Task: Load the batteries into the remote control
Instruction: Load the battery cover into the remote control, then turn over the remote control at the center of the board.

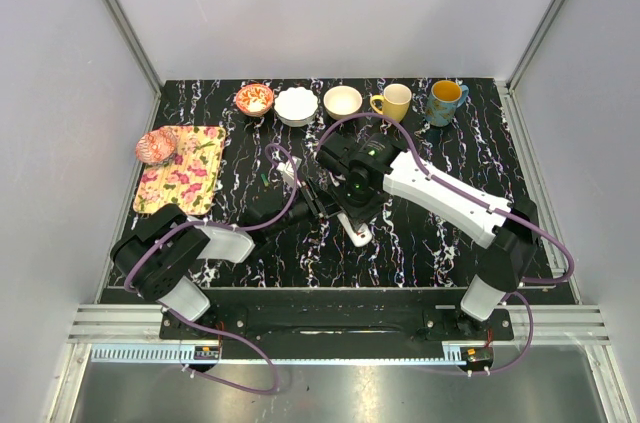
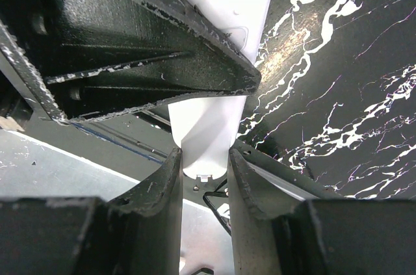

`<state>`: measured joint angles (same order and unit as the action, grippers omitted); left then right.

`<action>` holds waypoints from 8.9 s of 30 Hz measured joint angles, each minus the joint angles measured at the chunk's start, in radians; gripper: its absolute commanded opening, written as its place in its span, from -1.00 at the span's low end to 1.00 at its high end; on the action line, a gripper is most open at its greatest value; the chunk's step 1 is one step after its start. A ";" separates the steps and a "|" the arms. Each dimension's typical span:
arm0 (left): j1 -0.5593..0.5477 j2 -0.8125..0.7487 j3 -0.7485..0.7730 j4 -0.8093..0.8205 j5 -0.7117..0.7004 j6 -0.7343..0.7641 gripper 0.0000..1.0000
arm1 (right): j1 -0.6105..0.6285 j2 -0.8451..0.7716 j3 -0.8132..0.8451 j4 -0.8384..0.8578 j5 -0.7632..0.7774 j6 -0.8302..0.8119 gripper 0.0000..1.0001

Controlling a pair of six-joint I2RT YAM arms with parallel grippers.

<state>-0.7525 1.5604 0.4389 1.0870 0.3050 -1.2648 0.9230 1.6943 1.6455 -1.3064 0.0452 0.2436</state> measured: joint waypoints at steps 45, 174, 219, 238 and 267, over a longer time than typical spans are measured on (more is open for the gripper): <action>0.006 0.014 0.000 0.029 -0.004 -0.019 -1.00 | 0.000 -0.028 -0.014 0.001 0.012 0.027 -1.00; -0.002 0.055 0.011 0.119 0.109 -0.198 -1.00 | -0.003 -0.064 -0.030 -0.015 0.006 0.037 -0.03; -0.002 0.044 -0.008 0.142 0.101 -0.179 -1.00 | -0.013 -0.064 -0.018 0.031 0.024 0.077 0.27; -0.007 0.044 -0.008 0.142 0.099 -0.189 -1.00 | -0.021 -0.075 0.012 0.092 0.026 0.091 0.36; 0.080 -0.041 0.039 0.061 0.320 -0.185 -1.00 | -0.253 -0.774 -0.856 1.003 -0.425 0.388 0.99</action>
<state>-0.6720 1.5192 0.4782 1.1477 0.6250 -1.4502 0.6704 0.9199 0.7898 -0.3038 -0.3801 0.6312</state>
